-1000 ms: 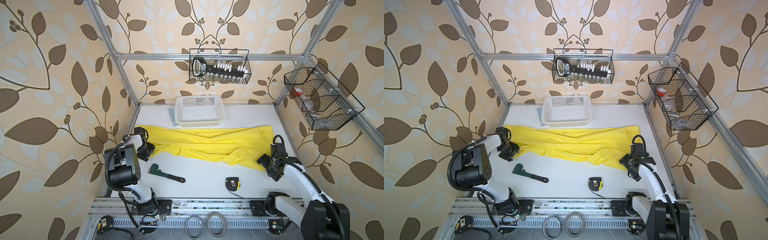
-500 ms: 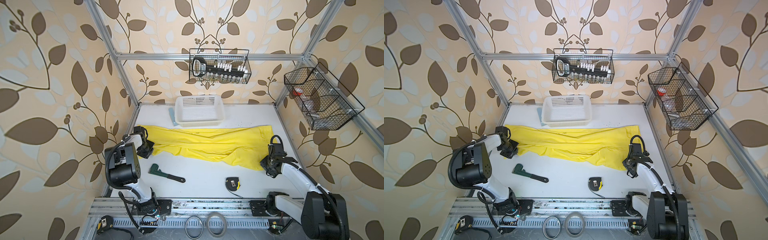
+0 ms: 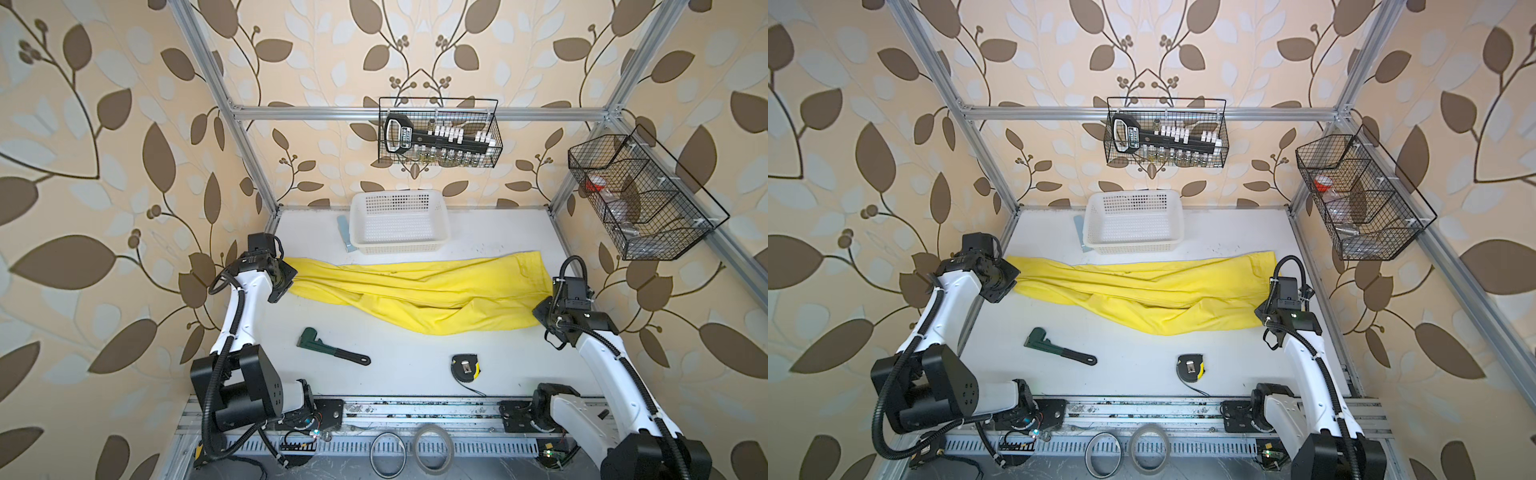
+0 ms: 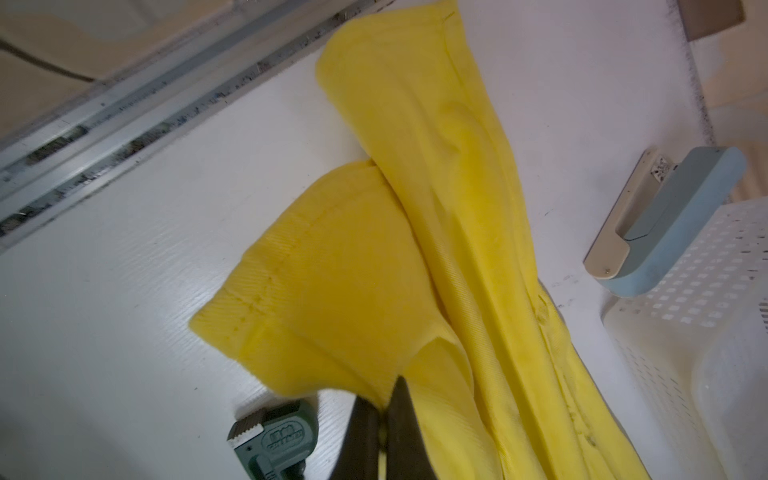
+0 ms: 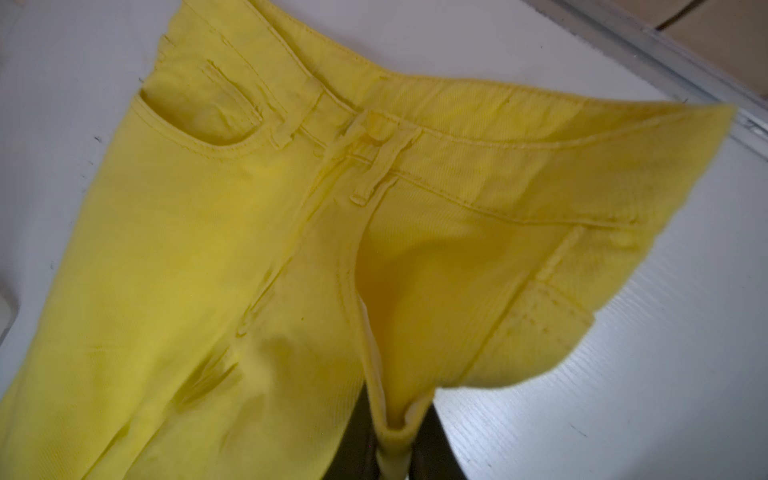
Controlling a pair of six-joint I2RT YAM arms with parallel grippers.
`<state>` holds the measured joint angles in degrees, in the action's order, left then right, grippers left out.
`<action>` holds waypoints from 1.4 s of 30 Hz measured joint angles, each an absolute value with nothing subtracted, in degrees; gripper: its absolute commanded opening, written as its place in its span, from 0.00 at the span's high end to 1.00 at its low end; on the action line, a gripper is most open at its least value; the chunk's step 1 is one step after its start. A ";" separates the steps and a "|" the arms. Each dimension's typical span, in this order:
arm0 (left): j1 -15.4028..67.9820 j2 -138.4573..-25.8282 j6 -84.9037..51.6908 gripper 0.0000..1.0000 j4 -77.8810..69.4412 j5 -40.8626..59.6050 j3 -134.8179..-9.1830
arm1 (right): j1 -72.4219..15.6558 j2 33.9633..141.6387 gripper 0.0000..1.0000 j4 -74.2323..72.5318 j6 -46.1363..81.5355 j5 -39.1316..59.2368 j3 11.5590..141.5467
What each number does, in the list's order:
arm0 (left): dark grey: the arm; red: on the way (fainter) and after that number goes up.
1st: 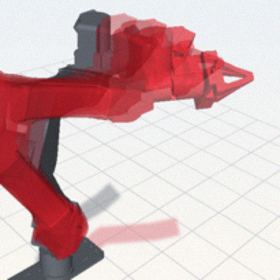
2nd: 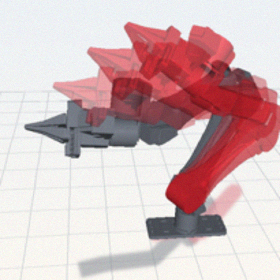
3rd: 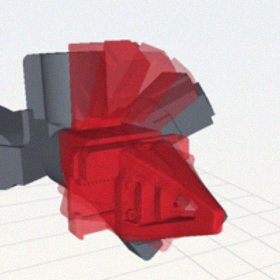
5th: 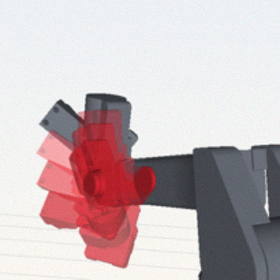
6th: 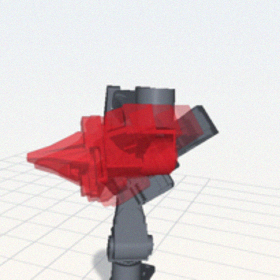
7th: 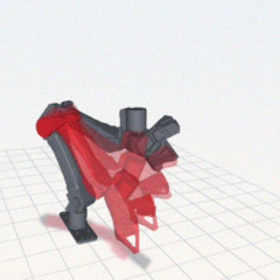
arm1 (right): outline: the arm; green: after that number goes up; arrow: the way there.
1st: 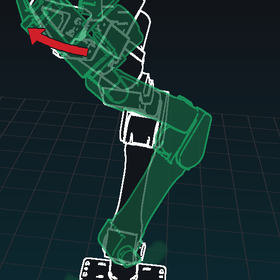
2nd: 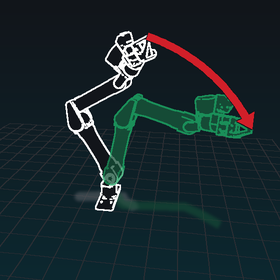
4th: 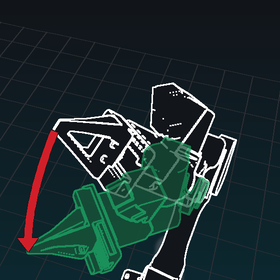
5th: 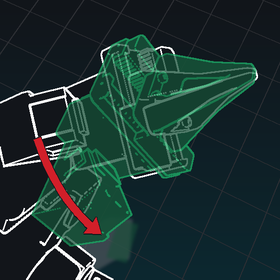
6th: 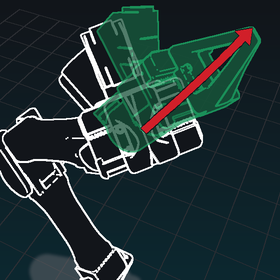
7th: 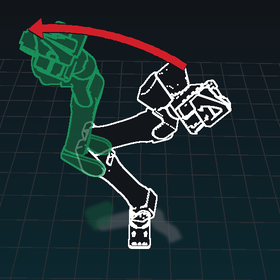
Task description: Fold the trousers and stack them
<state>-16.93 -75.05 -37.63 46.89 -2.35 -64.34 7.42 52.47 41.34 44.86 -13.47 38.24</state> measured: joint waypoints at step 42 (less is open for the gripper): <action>-21.85 -72.16 -30.11 1.00 48.86 -8.56 -59.94 | 8.99 50.78 0.79 43.55 43.48 -13.04 35.14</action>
